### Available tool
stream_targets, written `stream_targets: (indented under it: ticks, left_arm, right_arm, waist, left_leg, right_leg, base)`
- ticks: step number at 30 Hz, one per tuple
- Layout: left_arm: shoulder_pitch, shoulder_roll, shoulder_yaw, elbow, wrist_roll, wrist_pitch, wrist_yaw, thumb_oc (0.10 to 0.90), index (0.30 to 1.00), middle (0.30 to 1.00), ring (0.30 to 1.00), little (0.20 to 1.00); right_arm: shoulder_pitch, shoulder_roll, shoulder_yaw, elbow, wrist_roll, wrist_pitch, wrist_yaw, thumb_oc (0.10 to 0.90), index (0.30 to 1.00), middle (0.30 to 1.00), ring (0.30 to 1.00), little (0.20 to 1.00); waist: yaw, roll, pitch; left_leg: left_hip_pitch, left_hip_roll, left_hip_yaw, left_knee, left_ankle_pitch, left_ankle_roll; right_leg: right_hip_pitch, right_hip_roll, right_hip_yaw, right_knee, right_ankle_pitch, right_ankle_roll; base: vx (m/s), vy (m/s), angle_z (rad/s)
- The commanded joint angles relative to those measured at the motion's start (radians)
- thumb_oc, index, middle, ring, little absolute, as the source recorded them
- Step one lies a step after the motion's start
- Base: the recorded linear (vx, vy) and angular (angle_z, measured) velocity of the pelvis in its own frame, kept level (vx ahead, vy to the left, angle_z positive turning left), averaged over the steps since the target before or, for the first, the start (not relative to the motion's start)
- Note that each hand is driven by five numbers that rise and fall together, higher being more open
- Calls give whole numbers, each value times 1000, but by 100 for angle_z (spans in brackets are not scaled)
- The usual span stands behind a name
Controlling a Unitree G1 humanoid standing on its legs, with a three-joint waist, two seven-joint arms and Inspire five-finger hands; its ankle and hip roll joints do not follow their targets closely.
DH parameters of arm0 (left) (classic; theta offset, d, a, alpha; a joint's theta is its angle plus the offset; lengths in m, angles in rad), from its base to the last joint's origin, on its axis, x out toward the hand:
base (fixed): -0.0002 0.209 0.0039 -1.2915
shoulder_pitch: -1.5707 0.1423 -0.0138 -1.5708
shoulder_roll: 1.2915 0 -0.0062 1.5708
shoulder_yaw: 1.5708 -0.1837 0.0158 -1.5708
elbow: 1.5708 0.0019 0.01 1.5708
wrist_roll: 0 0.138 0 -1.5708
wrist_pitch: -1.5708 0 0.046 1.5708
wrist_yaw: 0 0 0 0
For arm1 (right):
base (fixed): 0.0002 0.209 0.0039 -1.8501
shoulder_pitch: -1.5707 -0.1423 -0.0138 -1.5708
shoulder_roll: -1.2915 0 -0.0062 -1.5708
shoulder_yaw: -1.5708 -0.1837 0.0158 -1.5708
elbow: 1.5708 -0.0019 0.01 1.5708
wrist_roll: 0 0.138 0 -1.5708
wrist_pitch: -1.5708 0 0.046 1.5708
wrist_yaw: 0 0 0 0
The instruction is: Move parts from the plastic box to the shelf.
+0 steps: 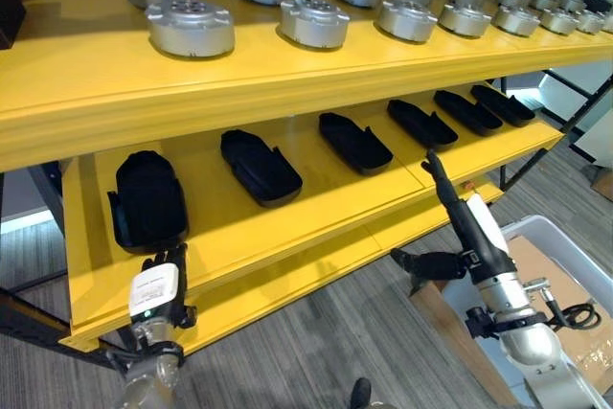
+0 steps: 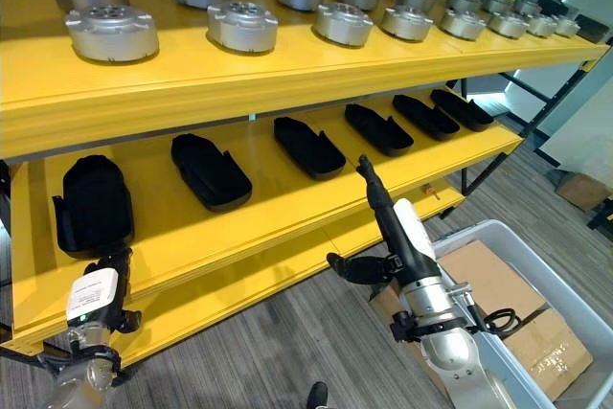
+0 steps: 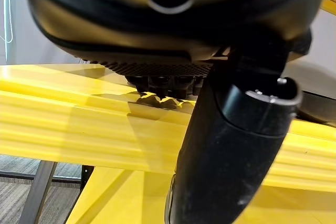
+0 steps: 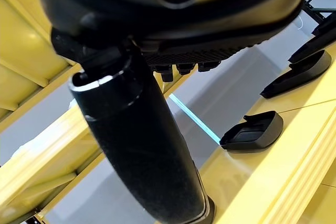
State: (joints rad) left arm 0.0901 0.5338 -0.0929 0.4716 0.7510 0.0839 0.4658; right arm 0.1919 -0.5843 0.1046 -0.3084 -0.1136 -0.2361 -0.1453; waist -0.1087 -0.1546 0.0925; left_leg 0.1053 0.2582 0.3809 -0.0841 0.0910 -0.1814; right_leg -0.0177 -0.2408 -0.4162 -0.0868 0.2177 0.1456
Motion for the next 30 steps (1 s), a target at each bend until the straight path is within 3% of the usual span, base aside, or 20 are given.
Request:
stream_targets:
  ticks: [1, 13, 14, 16, 17, 18, 19, 20, 21, 22, 23, 24, 30]
  left_arm:
    - [-180, 75, 66, -21, -4, -26, 74, 900, 1000, 1000, 1000, 1000]
    - [-178, 74, 58, -27, -7, -37, 73, 900, 1000, 1000, 1000, 1000]
    - [-88, 31, 45, -118, -72, -117, 39, 900, 1000, 1000, 1000, 1000]
    - [-49, 25, 44, -169, -103, -146, 13, 900, 1000, 1000, 1000, 1000]
    - [-7, 6, 43, -220, -174, -195, -24, 900, 1000, 1000, 1000, 1000]
    - [101, -31, 42, -317, -377, -298, -129, 900, 1000, 1000, 1000, 1000]
    - [110, -28, 47, -326, -385, -297, -138, 900, 1000, 1000, 1000, 1000]
    - [176, -52, 22, -360, -559, -352, -228, 900, 1000, 1000, 1000, 1000]
    - [181, -48, 25, -365, -567, -351, -235, 900, 1000, 1000, 1000, 1000]
    - [210, -80, 16, -369, -701, -369, -254, 900, 1000, 1000, 1000, 1000]
    - [239, -93, 7, -373, -797, -378, -291, 900, 1000, 1000, 1000, 1000]
    - [269, -128, -23, -402, -1021, -388, -382, 900, 1000, 1000, 1000, 1000]
    - [313, -120, -62, -547, -1323, -370, -534, 900, 1000, 1000, 1000, 1000]
  right_arm:
    - [-118, -20, -88, -105, 45, -85, -53, 900, 1000, 1000, 1000, 1000]
    - [-121, -18, -83, -104, 50, -85, -50, 900, 1000, 1000, 1000, 1000]
    - [-119, -10, -91, -101, 40, -83, -54, 900, 1000, 1000, 1000, 1000]
    - [-115, -10, -93, -101, 38, -81, -55, 900, 1000, 1000, 1000, 1000]
    - [-115, -8, -99, -101, 35, -79, -55, 900, 1000, 1000, 1000, 1000]
    - [-108, 2, -112, -102, 42, -82, -55, 900, 1000, 1000, 1000, 1000]
    - [-105, 2, -110, -103, 43, -82, -54, 900, 1000, 1000, 1000, 1000]
    - [-98, 12, -115, -111, 58, -95, -48, 900, 1000, 1000, 1000, 1000]
    - [-94, 12, -114, -112, 59, -95, -47, 900, 1000, 1000, 1000, 1000]
    - [-86, 16, -114, -120, 67, -105, -43, 900, 1000, 1000, 1000, 1000]
    - [-73, 19, -111, -123, 78, -111, -36, 900, 1000, 1000, 1000, 1000]
    - [-51, 30, -106, -113, 99, -117, -27, 900, 1000, 1000, 1000, 1000]
    - [-3, 52, -74, -45, 108, -108, -17, 900, 1000, 1000, 1000, 1000]
  waist:
    - [-4, 11, 51]
    - [-4, 11, 59]
    - [12, 11, 71]
    - [14, 13, 70]
    - [20, 10, 76]
    - [30, 16, 80]
    - [28, 16, 77]
    - [32, 23, 77]
    - [31, 28, 71]
    - [34, 26, 75]
    - [34, 34, 67]
    - [41, 38, 60]
    - [55, 55, 32]
  left_leg:
    - [99, -17, 33, -3, -128, 45]
    - [91, -20, 30, -3, -126, 46]
    - [79, -21, 17, -3, -122, 51]
    - [78, -21, 13, -3, -123, 52]
    - [68, -27, 24, -3, -106, 59]
    - [65, -27, 16, -3, -105, 62]
    - [65, -27, 16, -3, -106, 62]
    - [62, -29, 13, -3, -103, 63]
    - [68, -23, -2, -3, -121, 58]
    - [60, -29, 11, -3, -100, 64]
    - [65, -23, -5, -3, -117, 59]
    - [60, -23, -12, -3, -113, 59]
    - [37, -23, -44, -3, -96, 58]
  right_leg:
    - [92, -48, -37, 47, -60, 79]
    - [88, -50, -37, 47, -60, 79]
    - [91, -53, -46, 50, -60, 77]
    - [92, -53, -50, 50, -61, 76]
    - [86, -60, -71, 52, -51, 64]
    - [91, -60, -74, 51, -50, 62]
    - [91, -59, -75, 50, -49, 62]
    - [94, -60, -76, 49, -47, 62]
    - [101, -53, -59, 46, -57, 75]
    - [95, -61, -79, 47, -46, 63]
    - [104, -53, -64, 44, -55, 76]
    - [109, -55, -70, 43, -53, 77]
    - [118, -64, -86, 48, -52, 85]
  base:
    - [0, 0, 0]
    - [0, 0, 0]
    - [0, 0, 0]
    - [-35, -25, 6]
    - [-78, -40, 13]
    - [-70, -33, 10]
    - [-21, -19, 9]
    - [50, 7, 6]
    - [-23, 2, 10]
    - [45, 4, 13]
    - [-32, -21, 15]
    - [42, -16, 19]
    - [-28, -18, 12]
